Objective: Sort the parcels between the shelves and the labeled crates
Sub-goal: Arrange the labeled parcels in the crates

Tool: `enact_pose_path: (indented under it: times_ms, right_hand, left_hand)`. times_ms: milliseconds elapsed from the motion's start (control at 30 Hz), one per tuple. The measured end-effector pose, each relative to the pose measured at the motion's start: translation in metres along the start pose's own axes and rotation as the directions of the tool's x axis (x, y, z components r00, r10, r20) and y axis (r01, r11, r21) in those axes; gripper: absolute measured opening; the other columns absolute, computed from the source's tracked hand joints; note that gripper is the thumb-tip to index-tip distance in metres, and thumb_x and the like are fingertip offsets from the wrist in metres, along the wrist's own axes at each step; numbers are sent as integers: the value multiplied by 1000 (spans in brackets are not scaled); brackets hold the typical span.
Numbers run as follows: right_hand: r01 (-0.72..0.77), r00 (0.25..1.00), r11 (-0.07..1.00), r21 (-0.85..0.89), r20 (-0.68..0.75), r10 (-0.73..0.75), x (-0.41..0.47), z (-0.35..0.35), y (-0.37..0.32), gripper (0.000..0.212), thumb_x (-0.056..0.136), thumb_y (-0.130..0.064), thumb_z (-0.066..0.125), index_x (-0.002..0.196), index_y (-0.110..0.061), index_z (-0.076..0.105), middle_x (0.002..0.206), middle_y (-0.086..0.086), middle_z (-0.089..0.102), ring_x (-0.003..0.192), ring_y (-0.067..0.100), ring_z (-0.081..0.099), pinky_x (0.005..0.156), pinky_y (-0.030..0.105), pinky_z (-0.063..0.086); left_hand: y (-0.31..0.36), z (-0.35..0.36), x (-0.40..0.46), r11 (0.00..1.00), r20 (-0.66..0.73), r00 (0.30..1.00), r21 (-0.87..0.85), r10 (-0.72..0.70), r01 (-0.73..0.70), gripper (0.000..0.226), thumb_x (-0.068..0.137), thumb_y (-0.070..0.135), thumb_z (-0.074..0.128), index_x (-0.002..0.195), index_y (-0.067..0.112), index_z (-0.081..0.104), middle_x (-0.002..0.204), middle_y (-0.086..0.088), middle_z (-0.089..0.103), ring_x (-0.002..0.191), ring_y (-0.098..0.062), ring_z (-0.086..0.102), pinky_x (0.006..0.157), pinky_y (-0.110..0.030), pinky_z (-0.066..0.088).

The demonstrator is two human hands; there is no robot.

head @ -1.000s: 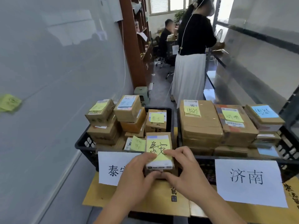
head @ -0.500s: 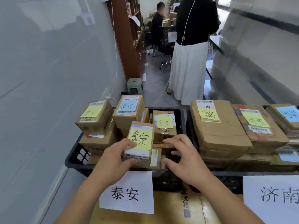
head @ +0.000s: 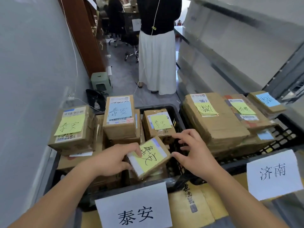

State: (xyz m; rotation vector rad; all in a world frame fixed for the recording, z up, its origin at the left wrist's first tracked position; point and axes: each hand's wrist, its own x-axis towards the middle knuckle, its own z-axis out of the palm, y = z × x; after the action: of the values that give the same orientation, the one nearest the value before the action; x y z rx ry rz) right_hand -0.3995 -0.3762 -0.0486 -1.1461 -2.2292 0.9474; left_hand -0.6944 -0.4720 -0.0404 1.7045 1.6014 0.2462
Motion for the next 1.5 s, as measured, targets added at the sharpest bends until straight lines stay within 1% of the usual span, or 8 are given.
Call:
enact_pose_path:
  times_ms: [267,533,700,800,967,1233,1400,1500]
  right_hand:
    - [-32,995,989,-148,92,46,4,11,-11,61,90,-28,78,143,-38,51,133,-24,35,120,0,51,106,25,48]
    - [-46,980,943,-330,169,107,2,10,-23,73,94,-39,72,156,-40,34,154,-21,26,133,6,46,104,23,45]
    - [-37,984,924,-380,148,101,-13,-8,-28,72,95,-46,67,157,-41,30,160,-18,25,138,9,44,105,28,47]
    - [-57,988,919,-390,110,108,-29,-25,-25,72,96,-48,66,157,-43,28,162,-17,23,141,11,41,107,33,49]
    - [-88,991,915,-393,56,119,-79,-63,-8,71,96,-50,63,157,-43,27,162,-16,23,143,13,38,109,34,46]
    - [-261,964,883,-390,-65,256,-217,-153,51,71,97,-52,60,158,-43,25,165,-14,20,148,14,31,112,35,42]
    - [-406,914,835,-371,-178,365,-316,-214,92,71,96,-49,60,158,-41,28,164,-11,23,138,16,46,109,33,43]
    - [-467,882,806,-365,-263,392,-376,-246,110,71,95,-51,60,158,-40,30,163,-11,27,146,17,35,111,33,39]
  left_hand:
    - [-8,-5,20,983,211,975,154,70,-104,57,94,1,57,108,55,44,138,26,52,120,-8,55,101,-36,50]
    - [10,-7,5,963,20,993,243,117,-118,75,84,-7,44,130,53,46,143,29,42,134,1,39,112,-23,36]
    - [38,2,-2,958,-118,984,271,130,-94,52,97,26,56,143,47,42,153,22,37,141,0,32,118,-28,30]
    - [66,12,-3,939,-204,970,340,129,-53,56,96,51,57,148,48,36,160,21,29,146,-2,27,118,-30,31]
    - [125,49,0,915,-250,950,396,184,-73,65,94,57,57,152,47,30,163,17,25,149,-7,22,118,-29,24]
    - [255,155,17,875,-194,938,451,288,-175,70,94,63,53,154,48,22,163,14,25,149,-10,23,120,-31,25]
    - [340,238,34,834,-106,913,458,395,-307,71,93,65,53,155,47,23,163,10,27,150,-12,23,122,-32,22]
    - [392,284,38,802,-47,889,456,455,-386,71,93,63,54,155,46,23,163,6,28,150,-16,24,119,-32,22]
